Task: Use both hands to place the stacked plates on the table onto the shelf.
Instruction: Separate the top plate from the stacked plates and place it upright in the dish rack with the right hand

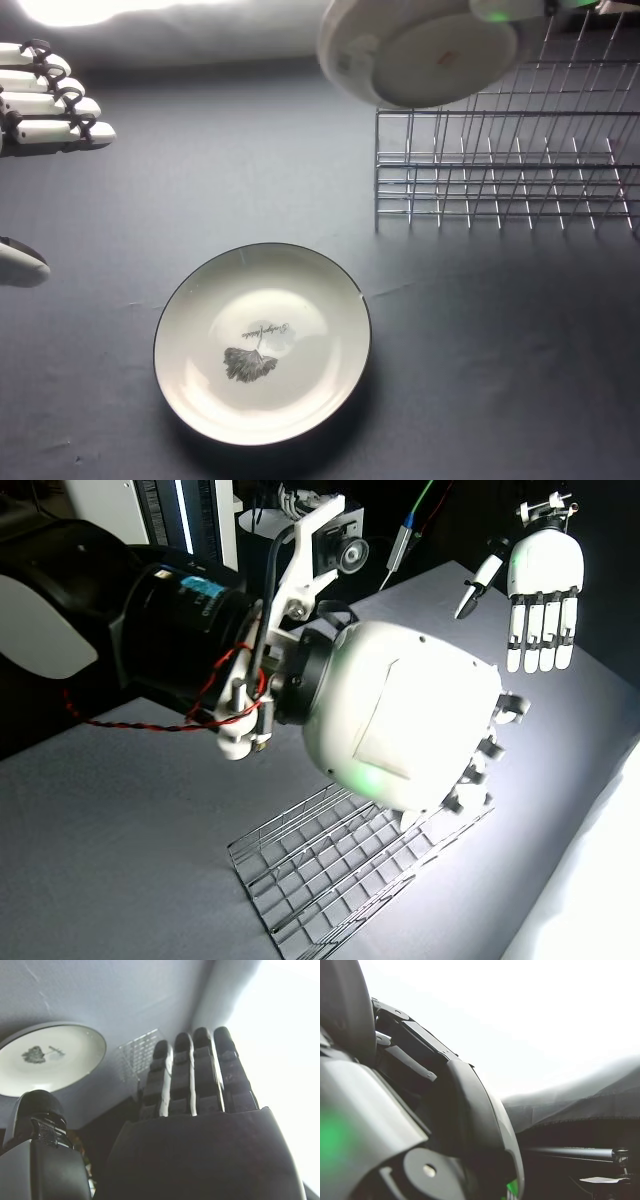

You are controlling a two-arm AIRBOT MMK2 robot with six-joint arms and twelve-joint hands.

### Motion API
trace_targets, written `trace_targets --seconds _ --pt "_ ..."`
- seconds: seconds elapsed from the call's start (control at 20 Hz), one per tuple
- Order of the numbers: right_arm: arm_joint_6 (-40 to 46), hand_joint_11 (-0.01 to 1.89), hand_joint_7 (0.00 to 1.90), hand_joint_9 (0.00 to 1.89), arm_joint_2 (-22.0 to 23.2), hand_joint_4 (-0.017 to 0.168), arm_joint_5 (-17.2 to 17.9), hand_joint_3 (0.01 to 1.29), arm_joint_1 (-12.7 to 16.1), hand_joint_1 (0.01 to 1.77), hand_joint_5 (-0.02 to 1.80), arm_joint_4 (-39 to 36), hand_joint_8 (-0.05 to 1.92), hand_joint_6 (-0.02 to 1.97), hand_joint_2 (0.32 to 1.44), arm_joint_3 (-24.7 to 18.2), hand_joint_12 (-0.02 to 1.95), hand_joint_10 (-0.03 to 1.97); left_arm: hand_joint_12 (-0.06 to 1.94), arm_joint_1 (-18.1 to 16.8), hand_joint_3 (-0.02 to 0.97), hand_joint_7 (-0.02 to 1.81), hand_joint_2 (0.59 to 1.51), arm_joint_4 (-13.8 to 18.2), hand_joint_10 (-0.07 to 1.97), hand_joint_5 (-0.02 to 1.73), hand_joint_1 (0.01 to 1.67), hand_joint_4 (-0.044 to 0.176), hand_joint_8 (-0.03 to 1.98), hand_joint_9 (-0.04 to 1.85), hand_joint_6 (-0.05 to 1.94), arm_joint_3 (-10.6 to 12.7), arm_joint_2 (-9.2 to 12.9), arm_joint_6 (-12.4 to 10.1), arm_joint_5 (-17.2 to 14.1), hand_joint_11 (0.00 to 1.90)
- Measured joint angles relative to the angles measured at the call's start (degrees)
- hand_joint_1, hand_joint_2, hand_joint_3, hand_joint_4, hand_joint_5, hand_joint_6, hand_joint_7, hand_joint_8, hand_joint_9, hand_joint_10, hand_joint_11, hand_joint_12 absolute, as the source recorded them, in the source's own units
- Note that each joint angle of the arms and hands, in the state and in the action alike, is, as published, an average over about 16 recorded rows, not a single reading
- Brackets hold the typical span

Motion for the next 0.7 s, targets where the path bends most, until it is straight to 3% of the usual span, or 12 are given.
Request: trace_targets --seconds 0.35,0.7 --pt "-2.3 0.64 1.06 0.97 2.6 -0.008 -0.5 0.01 -1.4 1.31 0.87 0.1 0.9 1.02 1.04 0.0 1.48 0.97 0.28 0.1 0.011 0.18 1.03 2.3 0.01 0.17 0.02 0.0 0.0 0.16 0.01 -0.2 0.0 -2.7 -1.3 0.02" --pt "-4.8 0.64 1.07 1.01 4.3 -0.008 1.1 0.01 -4.6 1.28 0.9 0.3 0.91 0.99 1.04 -0.2 1.5 0.84 0.27 0.4 0.01 0.18 1.03 5.6 0.01 0.17 0.02 0.0 0.0 0.16 0.01 0.2 -0.2 -8.3 -5.1 0.02"
